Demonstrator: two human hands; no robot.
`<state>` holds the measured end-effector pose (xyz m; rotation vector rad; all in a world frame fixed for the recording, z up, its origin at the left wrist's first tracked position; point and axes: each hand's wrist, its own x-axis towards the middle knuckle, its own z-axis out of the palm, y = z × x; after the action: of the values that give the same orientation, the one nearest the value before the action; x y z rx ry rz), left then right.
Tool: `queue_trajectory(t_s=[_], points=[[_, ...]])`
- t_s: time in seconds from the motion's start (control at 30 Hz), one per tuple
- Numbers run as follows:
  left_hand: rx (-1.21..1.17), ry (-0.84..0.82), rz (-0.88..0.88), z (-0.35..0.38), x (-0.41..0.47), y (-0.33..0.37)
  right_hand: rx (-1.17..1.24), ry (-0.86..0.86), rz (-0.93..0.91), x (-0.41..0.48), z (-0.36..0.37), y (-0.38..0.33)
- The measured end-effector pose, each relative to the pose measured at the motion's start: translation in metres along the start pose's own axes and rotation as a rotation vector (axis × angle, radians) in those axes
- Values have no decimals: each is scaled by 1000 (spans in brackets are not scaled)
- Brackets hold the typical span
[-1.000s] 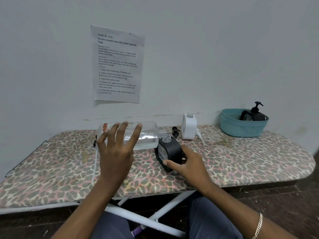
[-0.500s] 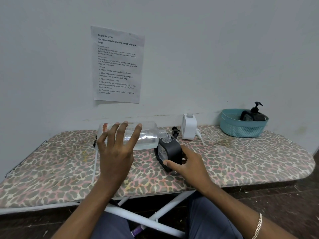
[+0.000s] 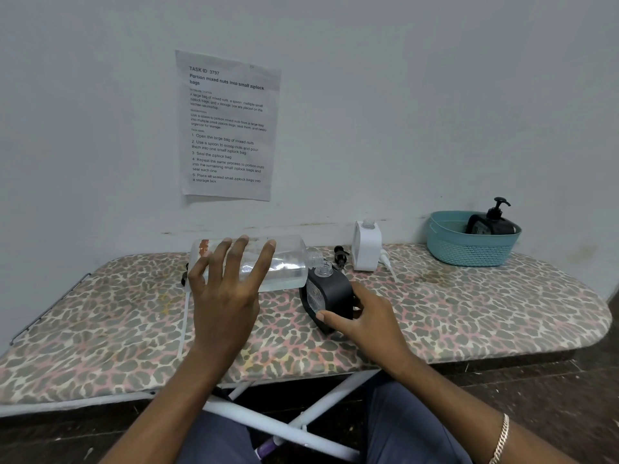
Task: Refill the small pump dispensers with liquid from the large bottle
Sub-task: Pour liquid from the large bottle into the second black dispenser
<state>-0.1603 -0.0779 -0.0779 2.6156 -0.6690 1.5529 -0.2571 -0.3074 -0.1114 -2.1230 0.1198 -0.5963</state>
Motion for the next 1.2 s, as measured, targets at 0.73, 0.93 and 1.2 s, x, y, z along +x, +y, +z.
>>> queue_trajectory(t_s=[0.73, 0.93, 1.2], points=[[-3, -12, 0, 0, 0, 0, 0, -11, 6, 0, -1, 1], [-1, -7, -5, -1, 1, 1, 16, 9, 10, 0, 1, 2], [6, 0, -5, 0, 1, 1, 11, 1, 5, 0, 1, 2]])
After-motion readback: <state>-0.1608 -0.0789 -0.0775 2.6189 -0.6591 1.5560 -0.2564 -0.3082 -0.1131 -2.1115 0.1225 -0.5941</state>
